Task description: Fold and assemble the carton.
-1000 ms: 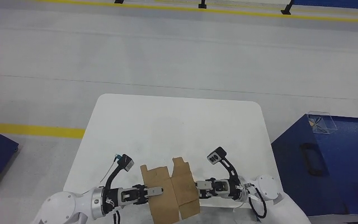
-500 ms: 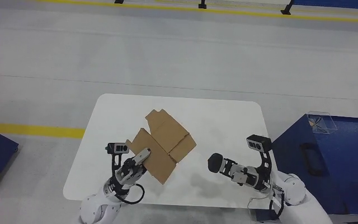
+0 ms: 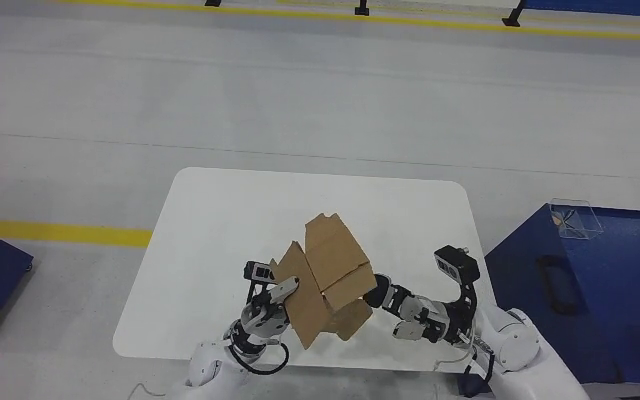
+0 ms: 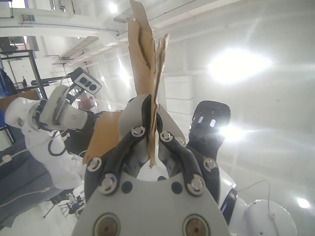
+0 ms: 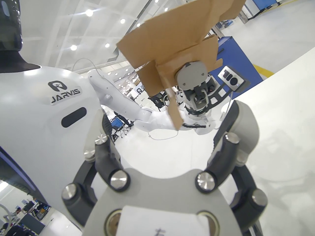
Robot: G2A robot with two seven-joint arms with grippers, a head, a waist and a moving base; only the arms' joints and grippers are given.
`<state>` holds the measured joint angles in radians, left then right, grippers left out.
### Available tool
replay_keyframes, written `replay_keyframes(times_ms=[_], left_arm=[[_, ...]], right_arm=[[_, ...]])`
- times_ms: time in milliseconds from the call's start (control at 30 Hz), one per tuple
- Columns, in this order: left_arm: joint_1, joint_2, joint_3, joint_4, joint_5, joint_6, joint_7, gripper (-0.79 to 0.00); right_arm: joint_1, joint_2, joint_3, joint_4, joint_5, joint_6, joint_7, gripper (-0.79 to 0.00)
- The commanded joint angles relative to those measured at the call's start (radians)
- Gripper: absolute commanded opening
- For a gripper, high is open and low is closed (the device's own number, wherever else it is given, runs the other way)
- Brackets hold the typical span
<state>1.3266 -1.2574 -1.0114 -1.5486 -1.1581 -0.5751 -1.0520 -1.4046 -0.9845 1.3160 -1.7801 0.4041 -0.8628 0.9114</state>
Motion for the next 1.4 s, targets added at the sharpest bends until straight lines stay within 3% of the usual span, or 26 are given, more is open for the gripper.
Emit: replay_keyframes(times_ms=[0,33,67,200,300,333,367,633,667,700,933,1167,1300,1367], left_arm=[[0.001,-0.003,0.004,0.005,0.003,0.006,-0.008,-0.785],[0.001,-0.004,0.005,0.006,0.0,0.011,-0.008,-0.785],[0.0,-0.006,0.007,0.01,0.0,0.019,-0.01,-0.785],[-0.007,-0.013,0.012,0.029,0.025,-0.001,-0.006,-0.785],[-0.01,-0.018,0.013,0.031,0.014,0.006,-0.009,-0.785],[-0.01,-0.019,0.012,0.031,0.011,0.007,-0.012,-0.785],[-0.01,-0.02,0.011,0.032,0.01,0.008,-0.015,-0.785],[-0.006,-0.029,-0.003,0.053,-0.008,0.012,-0.027,-0.785],[-0.005,-0.03,-0.004,0.056,-0.008,0.014,-0.028,-0.471],[-0.005,-0.031,-0.006,0.06,-0.007,0.016,-0.028,-0.015],[-0.008,-0.032,-0.066,0.097,-0.013,-0.008,-0.004,0.0],[-0.076,-0.03,-0.207,0.292,-0.139,-0.016,0.03,0.0],[-0.092,-0.031,-0.253,0.349,-0.185,-0.02,0.002,0.0],[-0.091,-0.032,-0.262,0.353,-0.182,-0.016,-0.021,0.0]], right_arm=[[0.015,-0.005,-0.033,0.006,-0.017,0.001,-0.007,-0.175],[0.018,-0.006,-0.042,0.006,-0.019,-0.001,-0.01,-0.259],[0.023,-0.009,-0.06,0.009,-0.019,-0.002,-0.012,-0.406],[0.041,-0.014,-0.095,0.02,-0.022,-0.007,-0.012,-0.422],[0.048,-0.017,-0.108,0.025,-0.031,-0.007,-0.023,-0.539],[0.049,-0.017,-0.112,0.026,-0.031,-0.007,-0.026,-0.637],[0.05,-0.018,-0.113,0.026,-0.032,-0.007,-0.027,-0.785],[0.043,-0.017,-0.125,0.03,-0.009,0.001,-0.031,-0.785],[0.041,-0.017,-0.125,0.029,-0.001,0.001,-0.031,-0.785],[0.035,-0.016,-0.126,0.028,0.022,0.004,-0.031,-0.785],[-0.002,-0.003,-0.064,0.019,0.08,0.05,-0.022,-0.785],[-0.072,0.022,0.078,-0.017,0.07,0.105,0.017,-0.785],[-0.099,0.036,0.143,-0.041,-0.001,0.156,0.068,-0.785],[-0.112,0.042,0.178,-0.073,-0.119,0.159,0.093,-0.785]])
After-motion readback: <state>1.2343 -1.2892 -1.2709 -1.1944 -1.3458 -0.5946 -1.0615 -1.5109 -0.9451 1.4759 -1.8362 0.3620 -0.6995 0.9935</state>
